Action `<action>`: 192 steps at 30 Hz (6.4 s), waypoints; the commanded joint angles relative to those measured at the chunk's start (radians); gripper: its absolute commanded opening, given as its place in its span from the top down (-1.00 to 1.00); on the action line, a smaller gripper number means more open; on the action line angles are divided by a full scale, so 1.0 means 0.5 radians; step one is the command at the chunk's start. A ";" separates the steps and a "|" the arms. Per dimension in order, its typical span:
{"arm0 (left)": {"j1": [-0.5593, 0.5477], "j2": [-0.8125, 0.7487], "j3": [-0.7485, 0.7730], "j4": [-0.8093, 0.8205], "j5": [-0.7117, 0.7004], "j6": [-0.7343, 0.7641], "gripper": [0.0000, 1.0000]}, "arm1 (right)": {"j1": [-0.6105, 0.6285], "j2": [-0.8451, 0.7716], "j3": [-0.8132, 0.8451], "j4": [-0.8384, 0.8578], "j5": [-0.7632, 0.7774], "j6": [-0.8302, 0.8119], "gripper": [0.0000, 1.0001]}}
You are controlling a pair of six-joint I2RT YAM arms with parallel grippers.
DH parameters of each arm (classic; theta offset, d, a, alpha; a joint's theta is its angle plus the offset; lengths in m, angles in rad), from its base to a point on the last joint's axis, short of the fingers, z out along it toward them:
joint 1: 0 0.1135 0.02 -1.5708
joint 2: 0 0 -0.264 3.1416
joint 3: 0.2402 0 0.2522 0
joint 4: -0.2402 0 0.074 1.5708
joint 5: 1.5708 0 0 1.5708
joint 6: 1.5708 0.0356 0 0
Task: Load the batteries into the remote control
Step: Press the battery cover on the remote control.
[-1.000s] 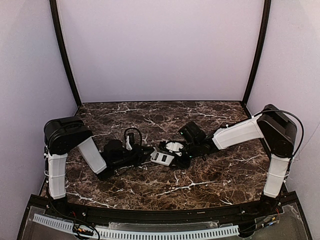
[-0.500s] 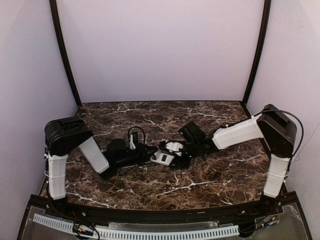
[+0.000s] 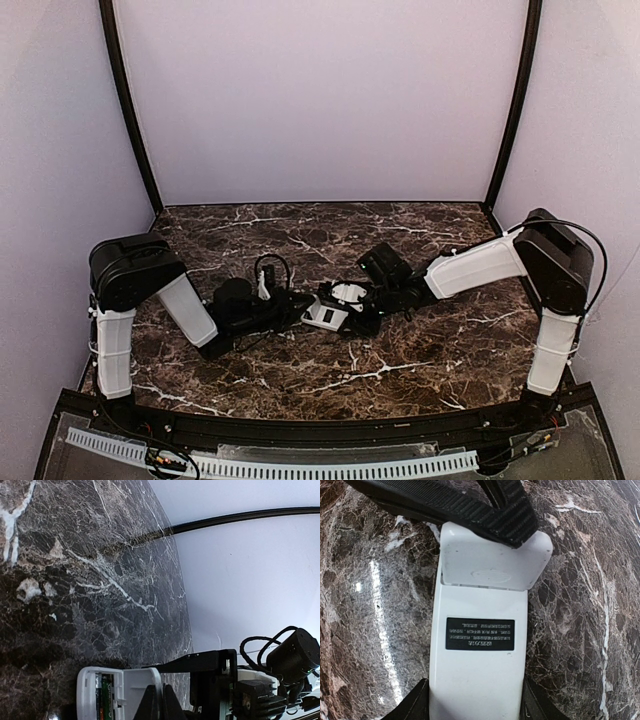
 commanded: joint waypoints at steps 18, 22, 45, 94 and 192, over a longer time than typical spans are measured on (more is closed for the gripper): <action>0.027 0.057 -0.118 0.542 -0.021 -0.011 0.99 | -0.041 0.037 0.008 0.005 0.080 0.034 0.80; 0.028 0.036 -0.066 0.541 0.024 0.001 0.99 | -0.041 0.042 0.007 0.006 0.074 0.032 0.80; 0.060 0.048 -0.154 0.492 -0.019 -0.031 0.50 | -0.044 -0.012 -0.026 0.031 0.014 0.014 0.79; 0.213 -0.566 0.140 -1.375 0.505 0.942 -0.18 | -0.041 -0.090 -0.068 -0.137 -0.277 -0.166 0.89; 0.238 -0.213 0.103 -1.217 0.514 0.538 0.41 | -0.037 -0.085 -0.092 -0.076 -0.212 -0.149 0.93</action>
